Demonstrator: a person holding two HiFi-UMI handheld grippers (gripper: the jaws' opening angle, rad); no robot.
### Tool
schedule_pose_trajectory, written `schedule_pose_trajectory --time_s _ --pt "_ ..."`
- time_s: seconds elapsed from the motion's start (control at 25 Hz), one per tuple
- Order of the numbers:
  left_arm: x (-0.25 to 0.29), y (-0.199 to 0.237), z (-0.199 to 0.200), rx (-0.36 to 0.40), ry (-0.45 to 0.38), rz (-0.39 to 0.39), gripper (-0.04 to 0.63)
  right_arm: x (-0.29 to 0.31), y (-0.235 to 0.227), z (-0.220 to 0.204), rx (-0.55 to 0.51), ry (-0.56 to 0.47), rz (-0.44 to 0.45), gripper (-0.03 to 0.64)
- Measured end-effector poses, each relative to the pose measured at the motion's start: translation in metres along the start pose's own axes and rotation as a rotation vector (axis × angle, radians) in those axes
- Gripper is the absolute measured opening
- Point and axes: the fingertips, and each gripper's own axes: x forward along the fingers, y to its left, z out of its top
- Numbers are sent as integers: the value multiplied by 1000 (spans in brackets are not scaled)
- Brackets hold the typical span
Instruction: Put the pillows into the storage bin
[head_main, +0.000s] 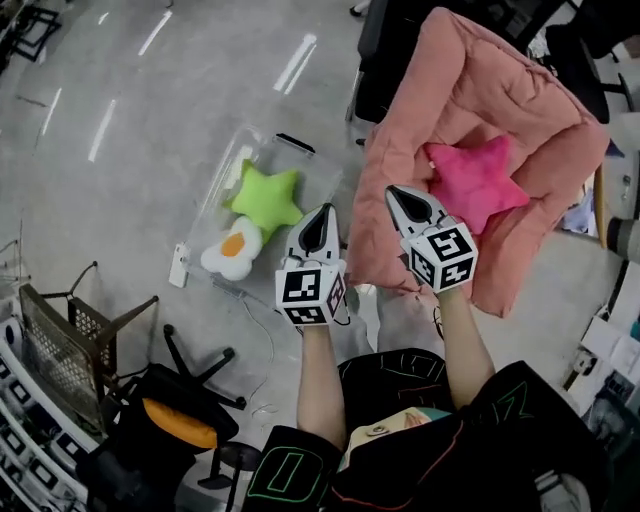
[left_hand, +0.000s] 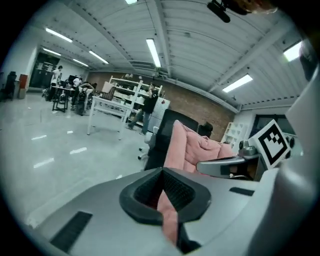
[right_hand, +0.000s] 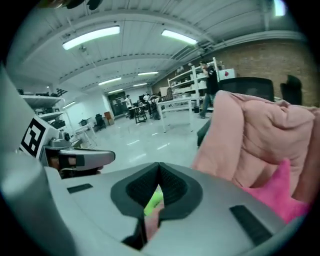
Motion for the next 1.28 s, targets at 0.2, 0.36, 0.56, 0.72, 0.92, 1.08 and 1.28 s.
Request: schedule_pose_trajectory --time_s 0.2,0.36,0.56,0.72,0.92,1.08,1.28 --pt "58 -81 -20 29 71 -127 -6 -53 -88 -24 90 -23 -141 3" --pt "98 -137 -41 18 129 -191 -6 -92 -149 -43 137 -31 -232 3" --pt "149 -194 -79 -18 185 -216 -6 -127 -223 -72 142 -1 -304 3" --pt "186 -219 -111 -80 213 -210 -6 -137 -270 -94 111 53 -303 5" --pt "222 -234 -150 -160 247 -205 51 -133 -311 -116 52 130 -263 66" --pt "252 -244 -181 -218 283 -229 185 -124 -335 -133 0 194 -210 186" --pt "288 -258 -219 -250 337 -262 354 -115 -364 -153 -55 270 -158 305"
